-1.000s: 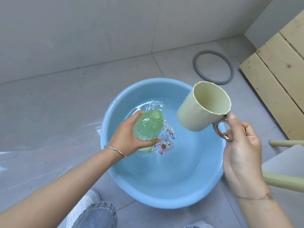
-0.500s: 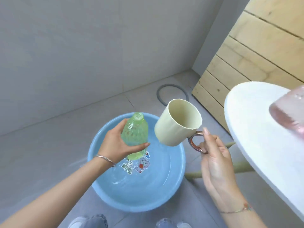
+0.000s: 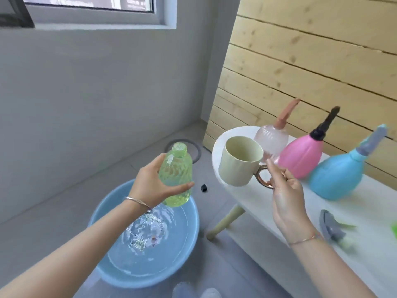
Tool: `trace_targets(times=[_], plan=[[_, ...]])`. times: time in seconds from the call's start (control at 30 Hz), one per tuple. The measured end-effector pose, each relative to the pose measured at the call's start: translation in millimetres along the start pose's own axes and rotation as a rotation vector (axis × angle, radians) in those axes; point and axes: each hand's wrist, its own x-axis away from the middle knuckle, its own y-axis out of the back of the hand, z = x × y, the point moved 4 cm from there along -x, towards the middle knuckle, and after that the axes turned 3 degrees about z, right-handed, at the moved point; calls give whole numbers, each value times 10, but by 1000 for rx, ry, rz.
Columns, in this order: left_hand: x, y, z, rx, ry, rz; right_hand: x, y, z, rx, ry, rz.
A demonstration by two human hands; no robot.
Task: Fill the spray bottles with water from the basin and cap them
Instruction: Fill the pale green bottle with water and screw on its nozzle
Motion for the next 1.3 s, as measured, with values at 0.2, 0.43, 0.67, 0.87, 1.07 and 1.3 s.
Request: trace_targets(times=[0.2,0.43,0.67,0.87,1.07,1.3], plan=[[49,-334,-445,0,-62,34,-101,423,-15,45,8,-161],[99,-613,-858,-57,-127,86,-151,618,-127,10,-53,-175],[204,-817,-1157,-85,-165,116,-120,729,-195,125,-185,-135],[325,-983,-1419,-46,-198,131,-50,1011,310,457,5,-48],[395,-1338,-1611,-21,-218,222,29,1832,561,871,80,-14],[515,-1731,-1843,39,-274,294,55,2075,178,1076,-139,150]])
